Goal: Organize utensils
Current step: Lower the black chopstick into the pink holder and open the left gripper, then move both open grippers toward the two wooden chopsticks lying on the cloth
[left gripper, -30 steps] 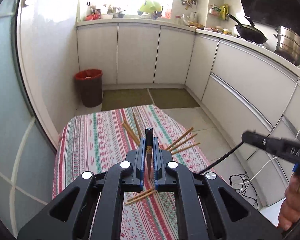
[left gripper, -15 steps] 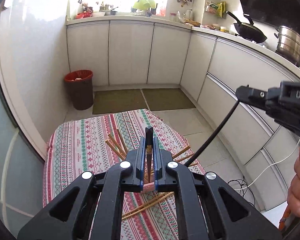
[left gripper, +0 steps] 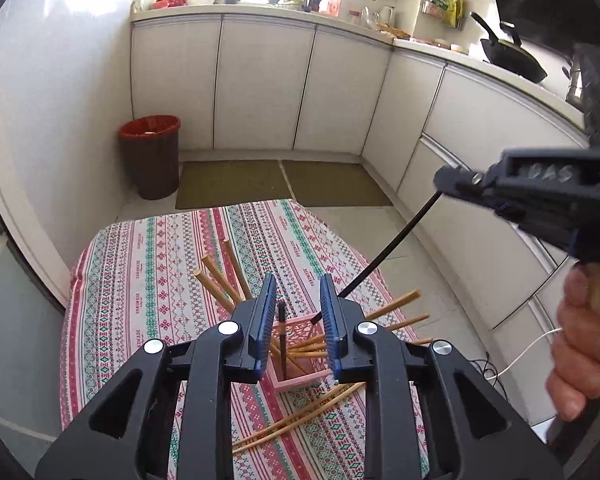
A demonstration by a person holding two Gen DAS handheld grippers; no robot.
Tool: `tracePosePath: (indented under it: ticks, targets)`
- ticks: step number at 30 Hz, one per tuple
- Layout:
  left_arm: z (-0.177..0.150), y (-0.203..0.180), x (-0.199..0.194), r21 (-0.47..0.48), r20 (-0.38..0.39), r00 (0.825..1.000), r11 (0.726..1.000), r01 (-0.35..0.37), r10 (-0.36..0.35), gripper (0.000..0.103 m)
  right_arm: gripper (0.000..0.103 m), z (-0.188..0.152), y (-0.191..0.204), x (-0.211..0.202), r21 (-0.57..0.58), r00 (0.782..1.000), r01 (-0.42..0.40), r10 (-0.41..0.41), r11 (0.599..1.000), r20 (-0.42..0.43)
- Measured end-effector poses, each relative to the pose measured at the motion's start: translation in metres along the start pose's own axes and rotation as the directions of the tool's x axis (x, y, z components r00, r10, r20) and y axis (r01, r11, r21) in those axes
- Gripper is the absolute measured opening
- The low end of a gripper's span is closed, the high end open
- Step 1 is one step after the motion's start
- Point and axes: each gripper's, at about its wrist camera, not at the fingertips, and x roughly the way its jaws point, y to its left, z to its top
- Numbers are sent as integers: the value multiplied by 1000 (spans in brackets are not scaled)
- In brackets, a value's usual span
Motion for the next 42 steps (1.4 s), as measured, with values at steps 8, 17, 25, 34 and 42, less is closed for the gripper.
tracePosePath:
  ticks: [8,17,25,34,42]
  targets:
    - [3,12,-27,-33,68,998,999,-9,11,24,5,-8,9,12,-22,1000,12,-13,1000,-22]
    - [-10,28,-31,-68,49,999,998,-15,18,27,7,-31,17,35,-56,998,46,-48,997,-45]
    - [-19,34,-28,-78,17,999,997,-29,31,35,48,-49,21,36,-90,995,85,-88,992,-38]
    - [-29,29,-27,-85,-16,999,995,-49,48,49,66,-79,26,12,-175,981,194,-195,965,13]
    - [-61,30,-16,-61,-104,991,994,-89,83,89,96,-107,-6,-23,-144,956,289,-278,946,89]
